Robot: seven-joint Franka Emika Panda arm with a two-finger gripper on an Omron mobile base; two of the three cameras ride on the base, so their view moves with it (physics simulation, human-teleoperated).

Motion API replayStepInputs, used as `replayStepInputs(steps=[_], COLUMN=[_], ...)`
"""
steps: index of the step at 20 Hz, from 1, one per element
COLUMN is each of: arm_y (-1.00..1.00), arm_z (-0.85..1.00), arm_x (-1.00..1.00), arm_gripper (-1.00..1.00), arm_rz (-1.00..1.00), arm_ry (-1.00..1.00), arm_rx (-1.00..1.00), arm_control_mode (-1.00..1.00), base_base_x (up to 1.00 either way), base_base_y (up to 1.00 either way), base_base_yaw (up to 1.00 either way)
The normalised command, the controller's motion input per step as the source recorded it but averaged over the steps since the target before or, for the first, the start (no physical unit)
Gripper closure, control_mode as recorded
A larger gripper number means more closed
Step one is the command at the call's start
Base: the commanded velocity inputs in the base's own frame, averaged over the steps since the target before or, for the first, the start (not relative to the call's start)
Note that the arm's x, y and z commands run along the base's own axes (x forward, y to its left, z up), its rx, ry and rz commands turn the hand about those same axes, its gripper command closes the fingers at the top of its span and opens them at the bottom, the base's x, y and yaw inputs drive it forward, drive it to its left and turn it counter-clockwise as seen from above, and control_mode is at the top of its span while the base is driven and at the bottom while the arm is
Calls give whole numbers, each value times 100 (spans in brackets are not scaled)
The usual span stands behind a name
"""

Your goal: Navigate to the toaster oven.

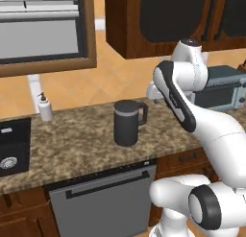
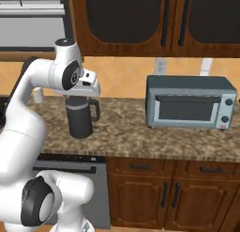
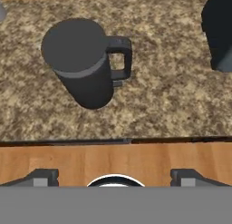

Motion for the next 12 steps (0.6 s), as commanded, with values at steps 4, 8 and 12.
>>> replayStepInputs(steps=[4,8,12], arm_y=[0,0,0], arm_z=[0,0,0], arm_x=[0,0,0], arm_gripper=[-100,-100,-100], arm_rz=[0,0,0], arm_ry=[0,0,0], arm_rx=[0,0,0], arm_control_mode=[100,100,100], base_base_x=[0,0,0], base_base_y=[-100,-100,-100], base_base_yaw=[0,0,0])
